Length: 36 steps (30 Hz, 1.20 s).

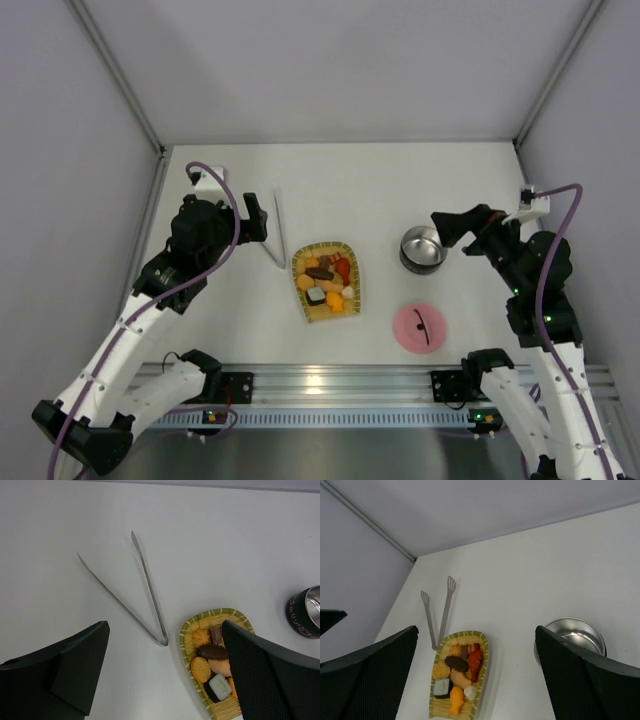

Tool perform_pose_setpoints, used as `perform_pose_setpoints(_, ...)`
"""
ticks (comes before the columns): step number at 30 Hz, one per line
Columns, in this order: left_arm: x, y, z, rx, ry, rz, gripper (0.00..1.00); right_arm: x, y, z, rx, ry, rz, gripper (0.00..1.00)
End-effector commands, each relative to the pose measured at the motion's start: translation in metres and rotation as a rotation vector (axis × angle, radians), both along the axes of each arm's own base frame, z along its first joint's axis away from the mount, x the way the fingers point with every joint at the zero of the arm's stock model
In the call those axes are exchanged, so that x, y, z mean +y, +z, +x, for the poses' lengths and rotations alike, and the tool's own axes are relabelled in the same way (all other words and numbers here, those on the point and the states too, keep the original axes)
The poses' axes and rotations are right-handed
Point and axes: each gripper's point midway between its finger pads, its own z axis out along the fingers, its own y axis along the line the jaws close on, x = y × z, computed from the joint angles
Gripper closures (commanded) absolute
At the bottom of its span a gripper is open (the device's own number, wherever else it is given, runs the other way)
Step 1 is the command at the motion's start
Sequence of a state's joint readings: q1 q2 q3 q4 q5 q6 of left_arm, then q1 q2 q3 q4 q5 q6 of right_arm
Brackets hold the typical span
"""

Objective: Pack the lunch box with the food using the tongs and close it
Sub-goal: Pick up the clamp at the center of the board.

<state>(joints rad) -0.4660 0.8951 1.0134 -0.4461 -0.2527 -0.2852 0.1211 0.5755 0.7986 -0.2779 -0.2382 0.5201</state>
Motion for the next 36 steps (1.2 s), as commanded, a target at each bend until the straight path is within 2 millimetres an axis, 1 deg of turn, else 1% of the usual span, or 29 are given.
perform_pose_setpoints(1,-0.002,0.020,0.007,-0.065,-0.002,-0.021,0.01,-0.004,0.018,-0.003,-0.063,-0.014,-0.009,0.01)
perform_pose_setpoints(7,-0.001,0.018,0.009,-0.055,0.008,-0.018,0.01,-0.008,0.016,-0.005,-0.057,-0.030,-0.020,0.01)
perform_pose_setpoints(10,0.006,0.012,0.012,-0.025,0.081,-0.038,0.01,-0.010,0.018,-0.005,-0.056,-0.039,-0.026,0.01)
perform_pose_setpoints(11,0.006,0.009,0.015,0.004,0.118,-0.072,0.01,-0.010,0.017,-0.005,-0.049,-0.042,-0.029,0.01)
perform_pose_setpoints(12,0.017,0.006,0.018,0.023,0.204,-0.078,0.01,-0.010,0.016,-0.005,-0.040,-0.043,-0.031,0.01)
perform_pose_setpoints(13,0.023,-0.008,0.015,0.079,0.247,-0.069,0.01,-0.012,0.015,-0.005,-0.038,-0.049,-0.035,0.01)
perform_pose_setpoints(15,0.020,-0.034,0.019,0.161,0.300,-0.092,0.01,-0.012,0.013,-0.005,-0.034,-0.051,-0.033,0.00)
perform_pose_setpoints(17,0.017,-0.068,0.021,0.239,0.333,-0.100,0.01,-0.011,0.013,-0.005,-0.031,-0.045,-0.028,0.00)
perform_pose_setpoints(20,0.018,-0.098,0.027,0.268,0.378,-0.097,0.01,-0.008,0.012,-0.007,-0.023,-0.033,-0.023,0.01)
perform_pose_setpoints(21,0.016,-0.104,0.029,0.276,0.377,-0.095,0.01,-0.008,0.012,-0.008,-0.023,-0.032,-0.021,0.01)
perform_pose_setpoints(22,0.011,-0.118,0.033,0.310,0.373,-0.086,0.01,-0.008,0.012,-0.008,-0.019,-0.030,-0.020,0.01)
perform_pose_setpoints(24,0.005,-0.131,0.038,0.343,0.369,-0.083,0.01,-0.007,0.011,-0.008,-0.016,-0.024,-0.016,0.01)
perform_pose_setpoints(25,0.002,-0.146,0.041,0.380,0.377,-0.070,0.01,-0.006,0.011,-0.009,-0.018,-0.020,-0.015,0.00)
perform_pose_setpoints(27,-0.004,-0.155,0.048,0.395,0.374,-0.083,0.01,-0.005,0.010,-0.008,-0.010,-0.017,-0.007,0.00)
perform_pose_setpoints(28,-0.009,-0.163,0.051,0.410,0.370,-0.086,0.01,-0.004,0.009,-0.009,-0.006,-0.011,-0.005,0.01)
perform_pose_setpoints(29,-0.010,-0.167,0.053,0.409,0.367,-0.091,0.01,-0.004,0.011,-0.009,-0.014,-0.008,-0.004,0.01)
perform_pose_setpoints(30,-0.013,-0.166,0.061,0.389,0.365,-0.106,0.01,-0.002,0.012,-0.009,-0.015,-0.002,0.002,0.01)
perform_pose_setpoints(31,-0.015,-0.173,0.064,0.403,0.368,-0.099,0.01,-0.002,0.011,-0.010,-0.014,0.003,0.001,0.00)
perform_pose_setpoints(35,-0.023,-0.187,0.078,0.435,0.375,-0.085,0.01,-0.001,0.009,-0.009,-0.005,0.006,-0.006,0.01)
perform_pose_setpoints(36,-0.025,-0.196,0.081,0.451,0.376,-0.073,0.01,-0.002,0.009,-0.010,-0.005,0.005,-0.009,0.00)
